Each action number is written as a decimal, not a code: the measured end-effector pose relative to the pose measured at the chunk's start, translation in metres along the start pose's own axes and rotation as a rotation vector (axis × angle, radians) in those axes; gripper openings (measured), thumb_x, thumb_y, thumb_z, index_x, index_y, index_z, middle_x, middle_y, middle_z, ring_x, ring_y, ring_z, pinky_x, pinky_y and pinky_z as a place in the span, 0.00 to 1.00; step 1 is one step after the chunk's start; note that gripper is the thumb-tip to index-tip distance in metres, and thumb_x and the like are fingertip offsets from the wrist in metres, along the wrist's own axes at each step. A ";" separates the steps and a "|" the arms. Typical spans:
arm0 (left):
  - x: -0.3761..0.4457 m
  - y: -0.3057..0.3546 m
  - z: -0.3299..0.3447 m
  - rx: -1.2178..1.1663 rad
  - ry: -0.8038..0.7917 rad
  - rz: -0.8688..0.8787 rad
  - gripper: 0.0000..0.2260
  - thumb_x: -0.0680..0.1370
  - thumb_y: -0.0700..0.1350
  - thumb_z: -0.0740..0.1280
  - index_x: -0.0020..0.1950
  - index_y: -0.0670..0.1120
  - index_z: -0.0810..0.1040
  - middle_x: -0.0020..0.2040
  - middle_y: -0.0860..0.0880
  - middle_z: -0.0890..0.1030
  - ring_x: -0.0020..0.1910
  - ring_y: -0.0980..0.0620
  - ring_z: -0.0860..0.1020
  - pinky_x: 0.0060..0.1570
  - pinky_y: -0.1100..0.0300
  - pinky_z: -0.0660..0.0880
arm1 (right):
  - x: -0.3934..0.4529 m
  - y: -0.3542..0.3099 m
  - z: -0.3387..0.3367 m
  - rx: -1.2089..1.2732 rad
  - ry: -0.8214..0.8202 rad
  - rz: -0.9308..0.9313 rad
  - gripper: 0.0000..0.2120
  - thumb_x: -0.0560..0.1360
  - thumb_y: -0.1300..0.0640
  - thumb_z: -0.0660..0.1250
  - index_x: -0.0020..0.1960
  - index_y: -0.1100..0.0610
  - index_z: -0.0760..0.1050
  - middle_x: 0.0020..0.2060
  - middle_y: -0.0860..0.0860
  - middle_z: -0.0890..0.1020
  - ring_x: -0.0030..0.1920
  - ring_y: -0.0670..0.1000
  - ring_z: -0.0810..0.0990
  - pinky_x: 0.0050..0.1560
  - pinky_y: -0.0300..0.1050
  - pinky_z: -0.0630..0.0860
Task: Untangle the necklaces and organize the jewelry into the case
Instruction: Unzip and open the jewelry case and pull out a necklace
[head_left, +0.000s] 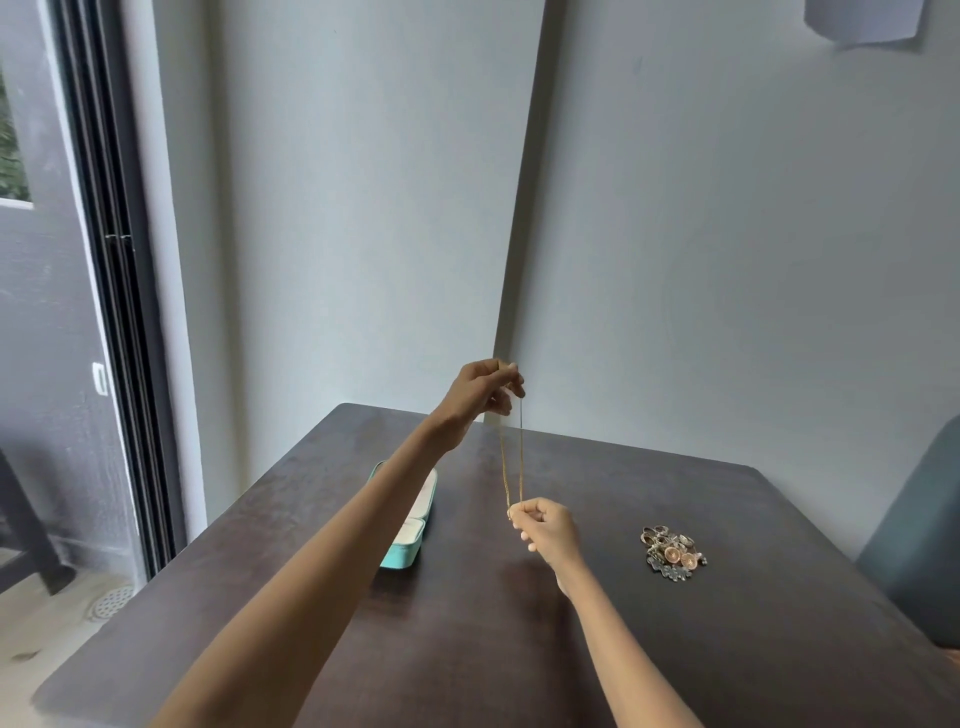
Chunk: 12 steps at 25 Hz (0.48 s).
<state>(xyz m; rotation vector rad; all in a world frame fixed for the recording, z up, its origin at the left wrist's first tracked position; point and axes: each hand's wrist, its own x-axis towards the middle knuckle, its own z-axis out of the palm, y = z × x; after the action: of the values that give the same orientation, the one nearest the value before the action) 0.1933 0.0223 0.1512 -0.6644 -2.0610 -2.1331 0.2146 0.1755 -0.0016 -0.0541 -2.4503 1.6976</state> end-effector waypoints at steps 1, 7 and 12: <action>-0.001 0.000 0.000 0.035 -0.042 0.000 0.11 0.81 0.43 0.60 0.40 0.44 0.76 0.38 0.47 0.80 0.30 0.54 0.73 0.36 0.62 0.73 | -0.001 0.003 -0.001 0.006 -0.013 0.005 0.02 0.72 0.57 0.70 0.41 0.52 0.79 0.34 0.48 0.81 0.32 0.45 0.75 0.30 0.35 0.71; -0.006 0.000 0.012 0.194 -0.220 -0.030 0.10 0.81 0.44 0.59 0.43 0.45 0.76 0.42 0.49 0.82 0.38 0.53 0.78 0.42 0.63 0.74 | -0.007 -0.008 -0.019 0.113 -0.078 -0.085 0.09 0.75 0.58 0.68 0.55 0.51 0.76 0.48 0.49 0.80 0.47 0.44 0.78 0.44 0.35 0.74; -0.014 -0.005 0.030 0.177 -0.219 -0.053 0.10 0.81 0.43 0.60 0.42 0.44 0.77 0.42 0.47 0.81 0.41 0.50 0.79 0.44 0.60 0.76 | -0.014 -0.067 -0.036 0.347 -0.041 -0.193 0.04 0.76 0.58 0.66 0.51 0.53 0.77 0.41 0.46 0.80 0.40 0.42 0.77 0.46 0.34 0.74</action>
<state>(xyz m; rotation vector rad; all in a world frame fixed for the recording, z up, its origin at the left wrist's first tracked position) 0.2107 0.0489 0.1406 -0.8617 -2.3695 -1.9497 0.2379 0.1832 0.0713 0.2526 -2.0710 2.0180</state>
